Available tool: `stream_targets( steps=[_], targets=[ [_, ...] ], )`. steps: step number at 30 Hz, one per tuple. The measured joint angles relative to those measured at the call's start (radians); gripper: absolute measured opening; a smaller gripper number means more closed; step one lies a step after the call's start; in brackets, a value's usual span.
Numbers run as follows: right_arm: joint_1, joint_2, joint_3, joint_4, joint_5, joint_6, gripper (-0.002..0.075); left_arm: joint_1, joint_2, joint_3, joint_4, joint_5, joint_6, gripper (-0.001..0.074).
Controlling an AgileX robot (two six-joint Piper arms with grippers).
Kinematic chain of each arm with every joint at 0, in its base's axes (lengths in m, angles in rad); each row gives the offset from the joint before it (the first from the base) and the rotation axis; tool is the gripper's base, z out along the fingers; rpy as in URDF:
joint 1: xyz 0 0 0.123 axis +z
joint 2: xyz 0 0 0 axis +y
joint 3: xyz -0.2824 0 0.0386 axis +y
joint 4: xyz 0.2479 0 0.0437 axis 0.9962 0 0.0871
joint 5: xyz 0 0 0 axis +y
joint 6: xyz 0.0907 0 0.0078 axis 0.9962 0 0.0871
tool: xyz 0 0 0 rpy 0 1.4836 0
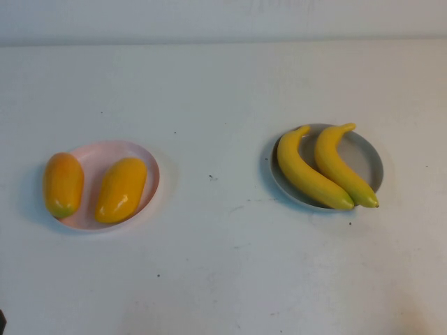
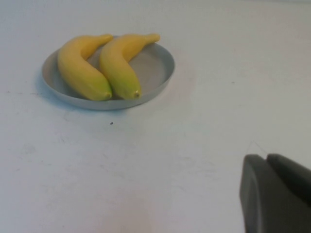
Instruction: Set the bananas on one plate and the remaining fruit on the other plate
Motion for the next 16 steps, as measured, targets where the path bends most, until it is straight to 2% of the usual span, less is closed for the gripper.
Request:
stream_targets(
  steps=[16],
  targets=[
    [0.0, 0.0, 0.0, 0.007, 0.0, -0.002, -0.0015, 0.0, 0.0, 0.0, 0.0, 0.0, 0.0, -0.0004]
  ],
)
